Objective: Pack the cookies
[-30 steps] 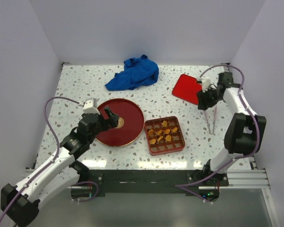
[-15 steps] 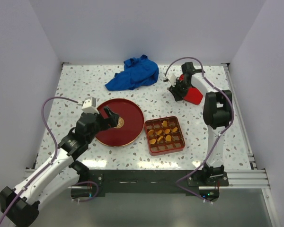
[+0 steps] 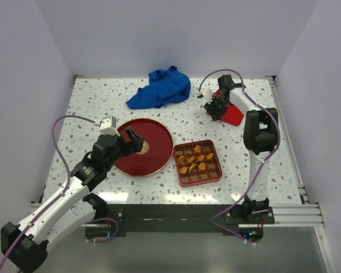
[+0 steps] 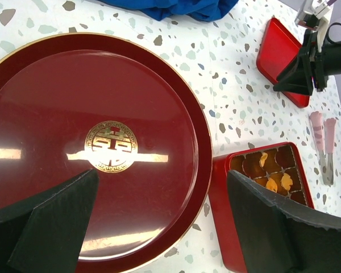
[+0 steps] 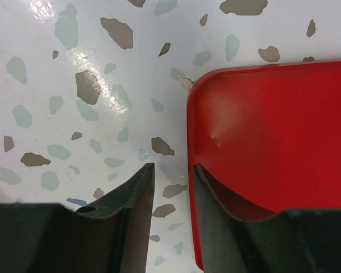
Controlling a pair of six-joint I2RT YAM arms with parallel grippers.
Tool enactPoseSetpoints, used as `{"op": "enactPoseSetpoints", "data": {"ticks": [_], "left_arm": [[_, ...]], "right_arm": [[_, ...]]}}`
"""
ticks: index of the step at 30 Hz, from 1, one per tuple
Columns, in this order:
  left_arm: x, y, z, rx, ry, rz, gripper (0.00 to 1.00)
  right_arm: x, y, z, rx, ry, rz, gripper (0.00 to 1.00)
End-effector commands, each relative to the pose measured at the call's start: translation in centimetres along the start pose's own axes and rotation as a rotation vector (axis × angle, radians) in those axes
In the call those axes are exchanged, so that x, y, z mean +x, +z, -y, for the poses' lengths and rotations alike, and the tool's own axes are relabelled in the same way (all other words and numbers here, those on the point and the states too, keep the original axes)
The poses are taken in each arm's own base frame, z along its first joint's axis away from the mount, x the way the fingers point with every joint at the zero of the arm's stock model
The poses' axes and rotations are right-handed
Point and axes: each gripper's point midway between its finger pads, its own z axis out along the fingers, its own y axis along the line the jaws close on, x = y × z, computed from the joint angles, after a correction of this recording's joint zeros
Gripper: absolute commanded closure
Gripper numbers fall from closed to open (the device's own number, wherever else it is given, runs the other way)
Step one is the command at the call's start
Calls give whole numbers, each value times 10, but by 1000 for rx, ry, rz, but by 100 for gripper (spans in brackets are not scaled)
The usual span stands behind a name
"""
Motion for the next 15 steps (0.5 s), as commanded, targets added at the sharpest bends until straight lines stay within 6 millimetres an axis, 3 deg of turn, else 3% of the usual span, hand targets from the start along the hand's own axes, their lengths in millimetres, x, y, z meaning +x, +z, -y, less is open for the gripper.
{"op": "enactPoseSetpoints", "data": {"ticks": [1,11,15], "left_arm": [[-22,-3,17,51,-15,49,0],[-21,-2,19,60,-19,41,0],[-22,-1,24,84,-13,42,0]], "right_arm": [[2,4,7,29,16,-10,65],[7,11,7,31,27,-30,76],[9,12,4,23,20,-28,86]]}}
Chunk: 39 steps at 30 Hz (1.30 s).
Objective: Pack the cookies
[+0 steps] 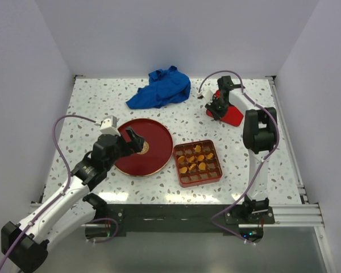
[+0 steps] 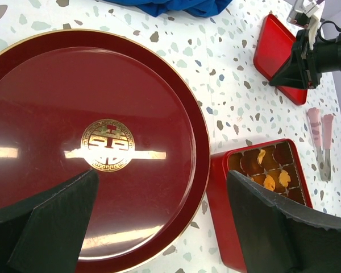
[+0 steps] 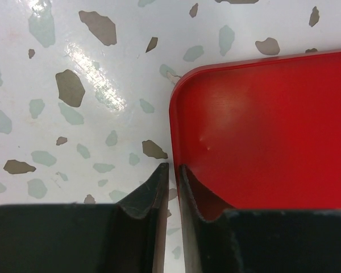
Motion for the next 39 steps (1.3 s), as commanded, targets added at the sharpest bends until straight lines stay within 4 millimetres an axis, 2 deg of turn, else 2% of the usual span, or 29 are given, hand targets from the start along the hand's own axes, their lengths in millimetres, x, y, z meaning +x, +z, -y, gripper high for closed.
{"op": "enactPoseSetpoints", "data": {"ticks": [1,4,7,10,11,12,13,14,15,16,17,18,19,21,22,26,29,31,32,36,37,39], "left_arm": [[-24,-1,23,77,-8,54,0],[-24,1,31,123,21,50,0],[-29,1,47,211,96,61,0],[-36,-1,69,337,228,99,0],[-36,-3,76,393,320,105,0],[-42,-6,85,438,374,143,0],[-43,-7,89,472,430,160,0],[-40,-11,97,543,553,183,0],[-47,-15,104,583,610,236,0],[-46,-16,106,608,663,259,0],[-47,-19,111,648,783,304,0],[-52,-21,116,669,834,351,0],[-54,-22,118,680,884,376,0],[-58,-21,123,702,1019,424,0],[-63,-23,129,716,1063,446,0],[-47,-21,141,846,1336,425,0],[-51,-24,151,875,1447,480,0],[-54,-28,159,904,1478,504,0],[-48,-28,159,927,1513,489,1],[-29,-34,176,1024,1568,464,1],[-30,-36,180,1033,1578,473,1],[-15,-36,180,1064,1604,421,2]], "right_arm": [[2,2,-1,3,0,1,91],[0,-1,-5,-10,-2,20,100],[-6,-11,-9,-15,-13,45,100],[-17,-43,-16,-18,-37,108,100],[-22,-51,-23,-40,-56,143,100],[-31,-78,-28,-26,-81,190,100],[-34,-90,-33,-30,-99,214,100],[-33,-98,-41,-45,-134,228,100],[-40,-123,-55,-63,-160,279,100],[-40,-133,-65,-86,-187,296,100],[-37,-140,-74,-100,-236,304,100],[-34,-150,-93,-160,-261,329,100],[-34,-169,-105,-167,-311,357,100],[-19,-180,-135,-254,-414,358,100],[-18,-195,-149,-268,-471,389,100],[1,-218,-189,-339,-637,389,100],[6,-234,-222,-413,-744,403,100],[6,-241,-236,-445,-792,421,100],[5,-245,-250,-484,-814,432,100],[-1,-248,-283,-556,-879,444,100],[-2,-248,-289,-573,-884,441,100],[-7,-251,-306,-616,-909,457,100]]}}
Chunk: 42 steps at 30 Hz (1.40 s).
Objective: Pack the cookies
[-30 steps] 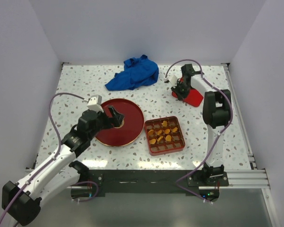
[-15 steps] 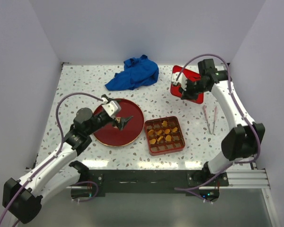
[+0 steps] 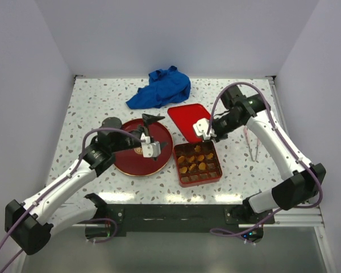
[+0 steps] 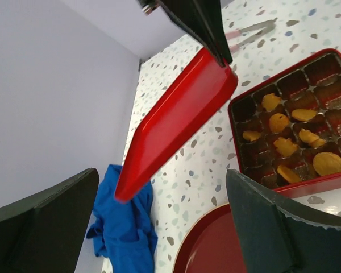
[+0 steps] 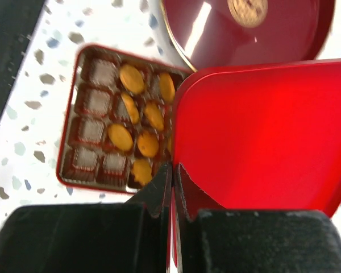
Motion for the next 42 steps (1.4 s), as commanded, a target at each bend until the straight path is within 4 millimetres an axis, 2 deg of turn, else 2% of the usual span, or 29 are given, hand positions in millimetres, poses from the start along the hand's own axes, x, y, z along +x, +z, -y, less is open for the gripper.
{"op": "enactPoseSetpoints", "data": {"ticks": [1,6,10,13,14,17,22,24,27,28,30,31,33,35,36,38,39,40,41,42], "left_arm": [[-21,10,11,104,121,44,2],[-10,15,38,201,149,-15,4],[1,15,38,207,188,-85,10],[9,12,42,229,219,-127,23],[13,10,41,222,237,-149,32],[17,9,40,216,277,-176,46],[16,11,39,219,309,-177,60],[16,11,40,224,312,-176,62],[17,11,41,231,316,-182,76],[18,12,41,232,314,-183,84],[17,11,40,227,304,-184,91],[16,10,40,219,288,-186,100],[13,9,38,202,264,-183,100],[7,6,32,157,217,-170,100],[7,5,34,153,201,-168,100],[1,1,30,107,143,-157,100],[3,0,32,95,113,-159,100],[2,-2,30,62,54,-160,100],[0,-6,30,33,18,-154,100],[-1,-7,28,1,-29,-147,100]], "right_arm": [[-47,4,-66,-222,59,111,100],[-69,9,-72,-260,19,139,100],[-78,14,-80,-291,-8,143,100],[-85,13,-82,-296,-1,161,100],[-89,13,-80,-296,6,181,100],[-98,14,-80,-305,34,224,100],[-103,17,-83,-328,63,254,100],[-104,18,-82,-330,72,261,100],[-106,19,-82,-340,93,275,100],[-108,19,-80,-340,100,282,100],[-112,20,-80,-350,131,299,100],[-114,20,-79,-351,142,302,96],[-115,20,-77,-357,180,304,91],[-116,20,-72,-352,207,310,81],[-117,19,-69,-348,273,307,75],[-119,16,-49,-278,315,343,52],[-121,13,-42,-259,405,352,49],[-118,6,-15,-166,417,384,47],[-118,0,-4,-125,455,406,40],[-115,-4,5,-96,567,411,36]]}}
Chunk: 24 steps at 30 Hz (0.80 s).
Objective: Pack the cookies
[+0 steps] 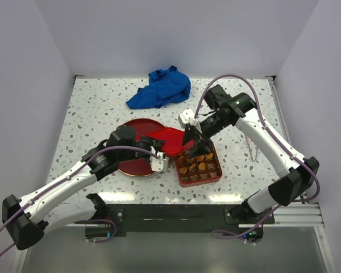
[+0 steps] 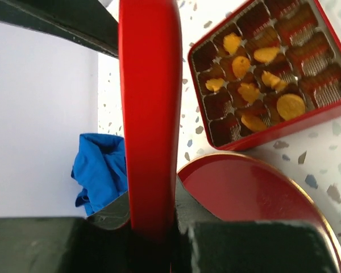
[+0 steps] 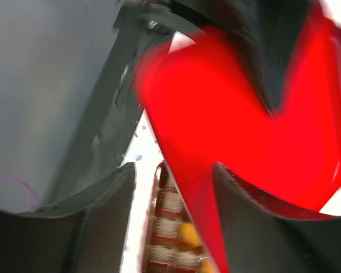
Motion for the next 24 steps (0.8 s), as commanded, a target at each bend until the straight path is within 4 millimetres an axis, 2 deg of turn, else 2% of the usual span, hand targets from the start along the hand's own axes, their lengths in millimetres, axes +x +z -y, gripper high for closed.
{"op": "enactPoseSetpoints", "data": {"ticks": [1,2,3,4,6,7,10,14,15,16,17,18,19,20,22,24], "left_arm": [[-26,-18,-35,-231,-259,112,100],[-27,-21,-34,-258,-316,135,100],[-32,-25,-40,-300,-372,170,100],[-39,-31,-52,-373,-507,227,100],[-39,-33,-55,-416,-649,264,100],[-40,-35,-61,-460,-790,294,100],[-37,-34,-66,-511,-1047,333,100],[-41,-32,-67,-522,-1264,435,100],[-44,-31,-67,-510,-1337,475,100],[-50,-33,-72,-506,-1363,526,100],[-47,-29,-67,-494,-1400,536,100],[-51,-29,-67,-474,-1472,576,100],[-58,-30,-70,-455,-1491,641,100],[-54,-26,-63,-439,-1531,649,100],[-62,-30,-66,-399,-1612,751,100],[-57,-28,-60,-382,-1688,787,100]], "right_arm": [[-31,-45,43,216,265,181,34],[-32,-54,50,254,286,200,29],[-32,-60,55,282,356,225,28],[-25,-72,70,341,368,256,27],[-25,-80,70,351,445,313,22],[-16,-88,78,383,470,339,21],[-7,-98,77,400,543,393,17],[7,-95,79,424,610,417,15],[14,-90,78,409,671,430,14],[13,-90,81,411,661,444,10],[15,-88,82,408,675,453,9],[20,-82,81,387,763,477,9],[17,-84,87,392,742,500,7],[19,-82,89,392,765,506,6],[22,-81,93,386,798,523,6],[25,-78,94,368,852,542,5]]}}
